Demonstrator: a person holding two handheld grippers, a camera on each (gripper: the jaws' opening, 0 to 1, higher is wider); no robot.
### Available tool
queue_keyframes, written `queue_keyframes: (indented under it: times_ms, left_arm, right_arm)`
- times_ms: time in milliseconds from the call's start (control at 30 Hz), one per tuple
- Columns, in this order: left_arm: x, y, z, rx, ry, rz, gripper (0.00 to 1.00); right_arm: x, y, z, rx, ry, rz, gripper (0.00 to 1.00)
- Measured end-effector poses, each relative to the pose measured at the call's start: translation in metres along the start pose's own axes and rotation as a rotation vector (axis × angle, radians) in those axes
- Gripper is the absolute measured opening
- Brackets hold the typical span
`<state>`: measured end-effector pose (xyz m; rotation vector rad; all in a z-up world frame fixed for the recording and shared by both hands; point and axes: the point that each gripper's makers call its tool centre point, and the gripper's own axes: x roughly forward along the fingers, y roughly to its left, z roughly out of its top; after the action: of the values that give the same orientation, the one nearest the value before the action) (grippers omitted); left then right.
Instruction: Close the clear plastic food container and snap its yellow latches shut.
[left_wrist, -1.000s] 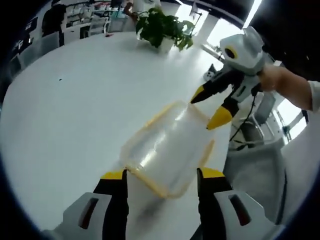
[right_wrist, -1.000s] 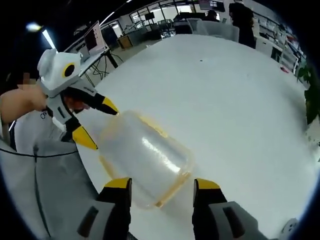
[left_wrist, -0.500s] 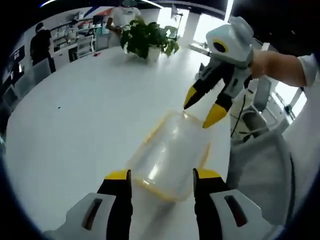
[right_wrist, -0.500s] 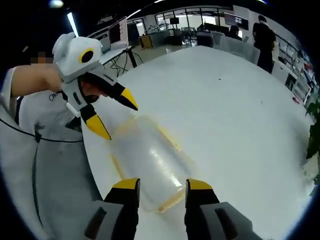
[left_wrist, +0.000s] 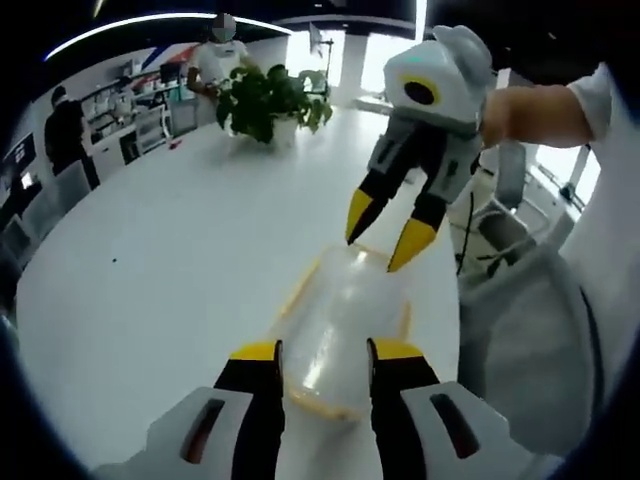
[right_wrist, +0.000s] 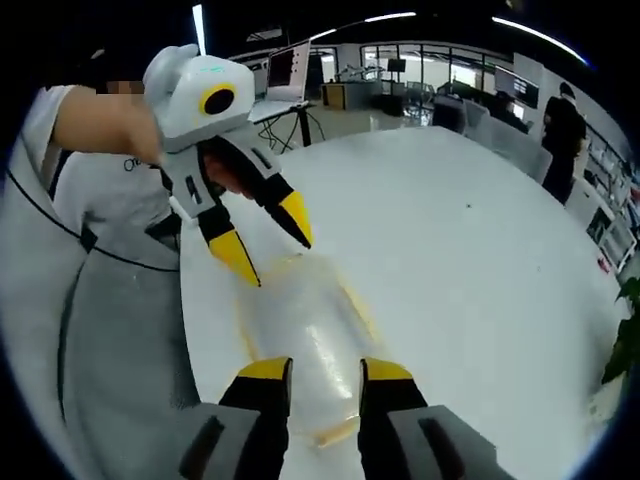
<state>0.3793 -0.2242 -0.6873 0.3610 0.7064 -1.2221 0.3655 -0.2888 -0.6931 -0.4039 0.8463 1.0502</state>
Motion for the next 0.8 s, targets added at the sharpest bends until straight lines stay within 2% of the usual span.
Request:
queue_keyframes:
  times_ms: [200,267,333,467,700,800]
  left_arm:
    - [0.004,-0.005,0.003,0.032,-0.01,-0.021,0.19]
    - [0.006,-0.007,0.005,0.031,-0.014,-0.025,0.19]
    - [0.008,-0.008,0.007,0.066,-0.015,-0.024,0.16]
    - [0.012,-0.01,0.005,0.087,-0.003,-0.024,0.13]
    - [0.02,-0.019,0.006,0.128,-0.003,-0.052,0.06]
    - [0.023,-0.023,0.005,0.14,0.001,-0.061,0.06]
  right_arm:
    - [0.004,0.004,0.008,-0.044,-0.022,0.016,0.19]
    - [0.006,0.006,0.007,-0.055,-0.011,0.023,0.17]
    - [0.007,0.01,0.008,-0.07,-0.011,0.041,0.15]
    - [0.011,0.009,0.008,-0.084,-0.004,0.038,0.14]
    - [0.015,0.011,0.017,-0.106,-0.033,0.044,0.11]
    - [0.019,0.012,0.019,-0.13,-0.036,0.046,0.11]
